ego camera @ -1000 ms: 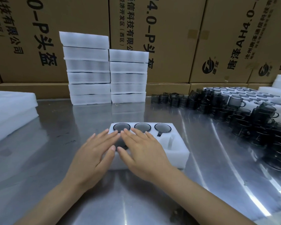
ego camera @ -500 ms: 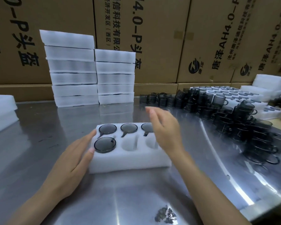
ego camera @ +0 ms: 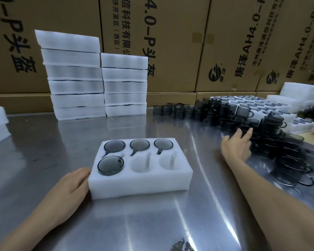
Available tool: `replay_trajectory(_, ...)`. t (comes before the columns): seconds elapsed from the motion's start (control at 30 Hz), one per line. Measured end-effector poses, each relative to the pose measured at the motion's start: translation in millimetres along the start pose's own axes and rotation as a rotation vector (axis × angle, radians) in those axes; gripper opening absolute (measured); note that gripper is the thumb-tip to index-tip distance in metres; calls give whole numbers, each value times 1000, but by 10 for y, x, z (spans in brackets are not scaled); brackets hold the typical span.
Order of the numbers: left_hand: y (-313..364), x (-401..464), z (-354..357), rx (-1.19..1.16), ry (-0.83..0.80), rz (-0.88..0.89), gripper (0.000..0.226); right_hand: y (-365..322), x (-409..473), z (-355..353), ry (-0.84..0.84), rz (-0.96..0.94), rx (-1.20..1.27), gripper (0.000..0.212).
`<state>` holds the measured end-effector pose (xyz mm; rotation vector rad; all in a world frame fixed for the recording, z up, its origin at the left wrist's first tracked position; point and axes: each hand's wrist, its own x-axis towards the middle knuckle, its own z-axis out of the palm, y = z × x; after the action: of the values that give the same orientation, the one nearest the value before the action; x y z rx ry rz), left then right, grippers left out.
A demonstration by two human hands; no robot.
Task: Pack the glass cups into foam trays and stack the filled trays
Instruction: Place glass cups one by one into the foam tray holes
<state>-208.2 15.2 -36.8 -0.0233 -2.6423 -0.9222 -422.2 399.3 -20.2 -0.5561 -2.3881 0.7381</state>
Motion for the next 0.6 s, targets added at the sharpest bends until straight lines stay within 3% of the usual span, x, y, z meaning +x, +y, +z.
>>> replay_trajectory(0.23, -29, 29, -5, 46, -10, 13, 25, 55, 111, 40, 32, 27, -76, 43)
replay_trajectory(0.4, 36, 8, -18, 39, -13, 2, 26, 73, -4, 7, 67, -169, -92, 40)
replay_trajectory(0.6, 56, -36, -55, 40, -34, -8, 28, -88, -329, -66, -87, -483, -159, 24)
